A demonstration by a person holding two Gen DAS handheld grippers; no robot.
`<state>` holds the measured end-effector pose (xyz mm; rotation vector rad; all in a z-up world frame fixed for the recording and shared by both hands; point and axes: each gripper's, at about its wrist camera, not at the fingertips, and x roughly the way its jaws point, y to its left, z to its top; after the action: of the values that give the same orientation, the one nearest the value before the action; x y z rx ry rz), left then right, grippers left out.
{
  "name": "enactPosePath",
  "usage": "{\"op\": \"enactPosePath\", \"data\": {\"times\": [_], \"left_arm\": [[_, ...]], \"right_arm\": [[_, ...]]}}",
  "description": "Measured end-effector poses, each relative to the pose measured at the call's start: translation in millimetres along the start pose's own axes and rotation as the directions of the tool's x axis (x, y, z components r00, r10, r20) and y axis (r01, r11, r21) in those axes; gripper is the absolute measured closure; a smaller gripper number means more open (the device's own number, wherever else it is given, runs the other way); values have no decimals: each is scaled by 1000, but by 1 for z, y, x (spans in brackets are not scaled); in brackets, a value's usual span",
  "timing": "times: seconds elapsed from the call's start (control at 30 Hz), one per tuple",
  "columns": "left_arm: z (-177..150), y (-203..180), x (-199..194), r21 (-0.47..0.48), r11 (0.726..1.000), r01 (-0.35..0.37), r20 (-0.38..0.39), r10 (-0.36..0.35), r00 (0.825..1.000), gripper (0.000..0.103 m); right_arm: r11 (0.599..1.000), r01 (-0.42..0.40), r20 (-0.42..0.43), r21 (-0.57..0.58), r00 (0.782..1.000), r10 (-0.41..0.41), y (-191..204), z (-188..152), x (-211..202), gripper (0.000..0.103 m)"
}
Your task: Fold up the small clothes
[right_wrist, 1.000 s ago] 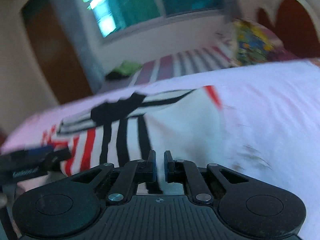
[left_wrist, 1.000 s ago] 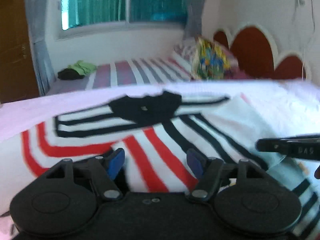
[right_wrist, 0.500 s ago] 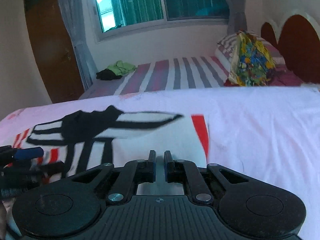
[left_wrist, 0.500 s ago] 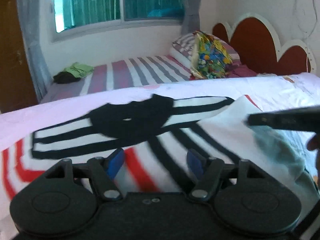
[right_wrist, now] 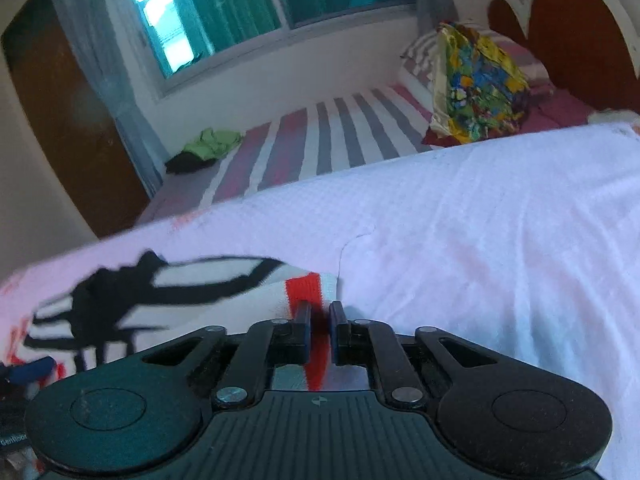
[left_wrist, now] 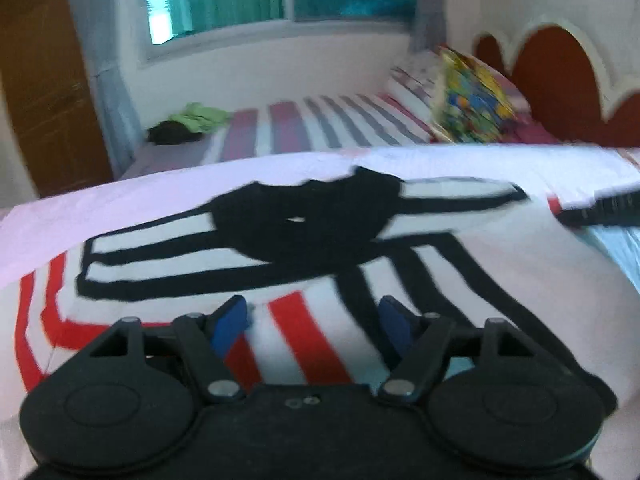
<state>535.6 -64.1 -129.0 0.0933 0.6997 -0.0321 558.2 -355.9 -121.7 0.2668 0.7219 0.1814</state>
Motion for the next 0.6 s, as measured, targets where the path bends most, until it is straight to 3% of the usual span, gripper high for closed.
{"op": "enactPosePath", "data": {"times": [0.1, 0.17, 0.27, 0.33, 0.4, 0.43, 0.5, 0.6], "left_arm": [[8, 0, -9, -40, 999, -30, 17, 31, 999, 32], [14, -11, -11, -14, 1000, -19, 44, 19, 999, 32], [23, -30, -2, -15, 999, 36, 33, -35, 999, 32], [23, -35, 9, -11, 999, 31, -11, -31, 999, 30], [17, -22, 13, -42, 999, 27, -29, -28, 999, 29], [15, -14, 8, -46, 999, -7, -23, 6, 1000, 29], [10, -9, 6, -7, 996, -85, -14, 85, 996, 27], [5, 3, 9, -70, 997, -36, -10, 35, 999, 24]], "right_arm": [[999, 45, 11, -31, 999, -44, 10, 8, -6, 85], [996, 1, 79, -88, 997, 6, 24, 8, -15, 85], [970, -22, 36, -243, 999, 31, 51, -1, -5, 85], [953, 31, 15, -301, 1000, -27, 55, -8, 7, 86], [968, 80, 23, -237, 997, -76, 39, -3, 10, 86], [965, 139, 23, -221, 990, -137, 36, 0, 9, 85], [970, 96, 29, -222, 995, -92, 37, 1, 0, 85], [968, 25, 65, -252, 998, -8, 52, -14, -17, 85]]}}
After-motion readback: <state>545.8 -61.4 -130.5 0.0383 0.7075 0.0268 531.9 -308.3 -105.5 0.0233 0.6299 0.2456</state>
